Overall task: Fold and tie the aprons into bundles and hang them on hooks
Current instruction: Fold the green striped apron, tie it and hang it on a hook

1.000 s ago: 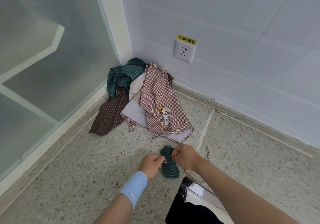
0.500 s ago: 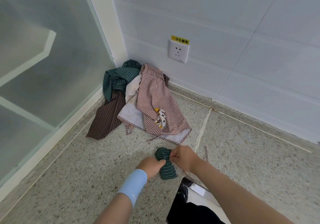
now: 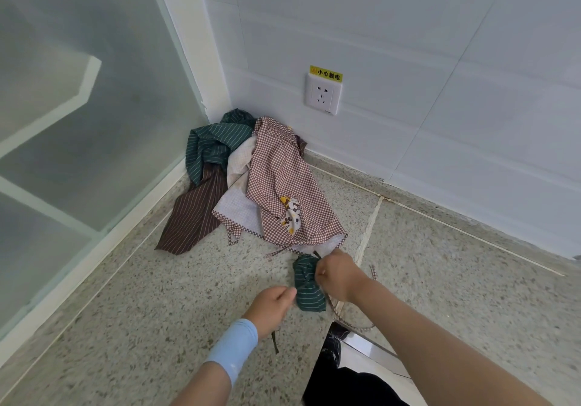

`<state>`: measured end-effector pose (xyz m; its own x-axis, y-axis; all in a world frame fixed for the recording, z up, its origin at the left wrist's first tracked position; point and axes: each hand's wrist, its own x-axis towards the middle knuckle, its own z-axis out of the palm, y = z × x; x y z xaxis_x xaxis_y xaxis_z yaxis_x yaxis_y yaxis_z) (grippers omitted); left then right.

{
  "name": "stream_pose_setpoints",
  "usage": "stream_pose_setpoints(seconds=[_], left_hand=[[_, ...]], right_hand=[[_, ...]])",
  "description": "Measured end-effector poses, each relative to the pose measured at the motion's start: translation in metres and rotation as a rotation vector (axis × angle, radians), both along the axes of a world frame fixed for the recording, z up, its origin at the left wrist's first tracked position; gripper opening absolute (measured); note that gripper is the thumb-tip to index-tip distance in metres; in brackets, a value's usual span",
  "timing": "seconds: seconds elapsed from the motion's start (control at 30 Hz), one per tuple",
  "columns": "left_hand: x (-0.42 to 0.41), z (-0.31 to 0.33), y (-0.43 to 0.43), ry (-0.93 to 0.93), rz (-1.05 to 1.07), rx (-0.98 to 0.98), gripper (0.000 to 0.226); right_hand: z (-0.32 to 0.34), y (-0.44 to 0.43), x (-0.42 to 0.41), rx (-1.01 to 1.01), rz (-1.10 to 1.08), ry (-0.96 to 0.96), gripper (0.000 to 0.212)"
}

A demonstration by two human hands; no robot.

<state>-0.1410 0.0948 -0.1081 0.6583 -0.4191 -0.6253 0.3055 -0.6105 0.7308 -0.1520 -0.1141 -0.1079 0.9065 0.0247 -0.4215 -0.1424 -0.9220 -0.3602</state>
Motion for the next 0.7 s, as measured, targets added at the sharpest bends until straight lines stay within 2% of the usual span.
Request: stream_pose_setpoints(seconds=[0.1, 0.17, 0.23, 0.3, 0.37, 0.4, 0.47, 0.53, 0.7], left_hand=[[0.004, 0.001, -0.003, 0.021, -0.038, 0.023, 0.036], [0.01, 0.003, -0.008, 0.062, 0.026, 0.017, 0.027], [0.017, 0.003, -0.014, 0.074, 0.046, 0.054, 0.028], [0.022, 0.002, -0.02, 0.051, -0.041, 0.135, 0.032], [0.021, 0.001, -0.027, 0.061, -0.082, 0.148, 0.026], [0.02, 0.0, -0.028, 0.05, -0.078, 0.153, 0.026], [0.019, -0.004, -0.028, -0.006, -0.039, 0.159, 0.042], [0.019, -0.013, -0.026, -0.006, 0.047, 0.102, 0.046], [0.017, -0.02, -0.02, 0.135, 0.222, -0.069, 0.023]], right_hand=[[-0.001, -0.001, 0.0, -0.067, 0.072, 0.02, 0.02], [-0.002, 0.001, -0.001, -0.149, 0.151, -0.038, 0.02], [0.0, 0.003, -0.001, -0.258, 0.249, -0.079, 0.019], [0.002, 0.005, 0.001, -0.325, 0.315, -0.075, 0.018], [0.006, 0.005, 0.003, -0.324, 0.32, -0.026, 0.017], [0.006, 0.004, 0.003, -0.299, 0.3, 0.005, 0.016], [0.01, 0.005, 0.003, -0.142, 0.155, 0.091, 0.02], [0.012, 0.002, 0.002, 0.006, 0.015, 0.184, 0.028], [-0.003, -0.008, -0.006, 0.444, -0.402, 0.327, 0.038]])
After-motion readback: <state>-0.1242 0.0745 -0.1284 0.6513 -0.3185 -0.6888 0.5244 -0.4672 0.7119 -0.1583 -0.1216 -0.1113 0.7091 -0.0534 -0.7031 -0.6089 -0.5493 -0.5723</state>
